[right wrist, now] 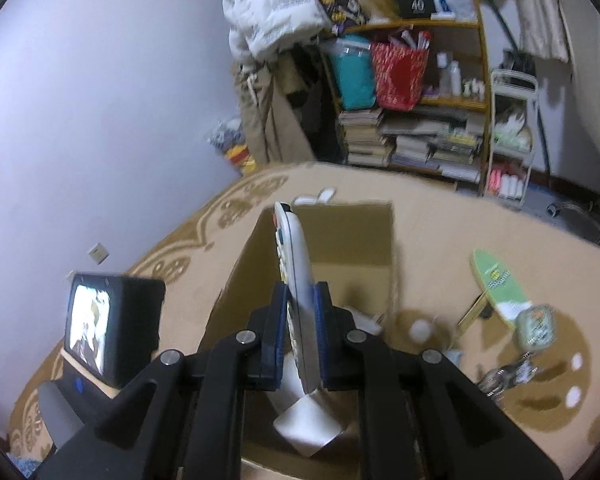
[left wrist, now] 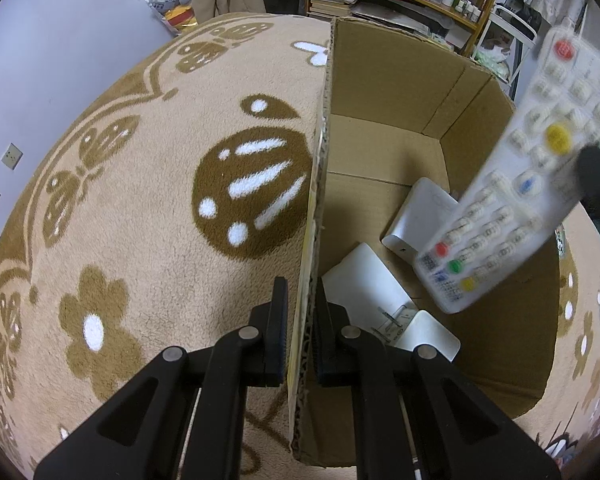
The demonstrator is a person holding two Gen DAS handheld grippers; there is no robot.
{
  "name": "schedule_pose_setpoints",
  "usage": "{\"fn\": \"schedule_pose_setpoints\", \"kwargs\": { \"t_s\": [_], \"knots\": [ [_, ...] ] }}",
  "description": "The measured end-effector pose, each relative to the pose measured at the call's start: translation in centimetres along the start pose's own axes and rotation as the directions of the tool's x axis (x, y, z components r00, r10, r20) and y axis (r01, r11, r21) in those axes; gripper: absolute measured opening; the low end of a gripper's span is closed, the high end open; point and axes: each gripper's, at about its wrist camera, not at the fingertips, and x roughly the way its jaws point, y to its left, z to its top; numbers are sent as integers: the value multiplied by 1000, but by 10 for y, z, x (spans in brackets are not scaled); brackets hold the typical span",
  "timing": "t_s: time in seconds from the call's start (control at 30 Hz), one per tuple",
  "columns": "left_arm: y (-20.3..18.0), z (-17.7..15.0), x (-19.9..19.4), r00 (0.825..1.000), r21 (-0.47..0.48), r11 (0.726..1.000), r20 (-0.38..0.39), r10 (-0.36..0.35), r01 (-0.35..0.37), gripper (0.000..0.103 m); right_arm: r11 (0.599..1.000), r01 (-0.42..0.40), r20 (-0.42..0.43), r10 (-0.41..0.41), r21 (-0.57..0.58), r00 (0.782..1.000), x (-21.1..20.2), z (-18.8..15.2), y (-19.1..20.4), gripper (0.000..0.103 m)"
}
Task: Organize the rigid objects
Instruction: 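Lower the remote into the box and open the right tool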
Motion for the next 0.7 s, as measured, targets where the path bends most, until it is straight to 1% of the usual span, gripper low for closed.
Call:
{"fn": "schedule_pose_setpoints", "kwargs": {
  "t_s": [0.13,0.17,0.2,0.3,0.53,0.57,0.63,0.7],
  "knots": [
    [0,0,1,1000,2,1000,-1,1,-1,10,999,-21,-50,23,42,998,12,-10,-8,15],
    [1,0,1,1000,2,1000,1,1,-1,10,999,-25,-56,28,48,998,15,-10,-10,12],
    [1,0,1,1000,1,1000,-1,2,-2,10,998,-36,-56,39,54,998,16,-11,-13,12],
    [1,0,1,1000,0,1000,-1,-4,4,10,999,-9,-39,11,44,999,15,-10,-14,12],
    [0,0,-3,1000,4,1000,2,5,-5,10,998,-26,-44,29,64,999,12,-8,-21,13],
    [0,0,-3,1000,4,1000,2,5,-5,10,997,-28,-42,31,67,999,10,-8,-22,15],
    [0,0,-2,1000,5,1000,1,6,-6,10,997,-16,-40,19,74,999,7,-8,-25,26],
    [0,0,-1,1000,5,1000,1,6,-6,10,995,-21,-16,23,96,1000,3,-9,-31,51]
  ]
}}
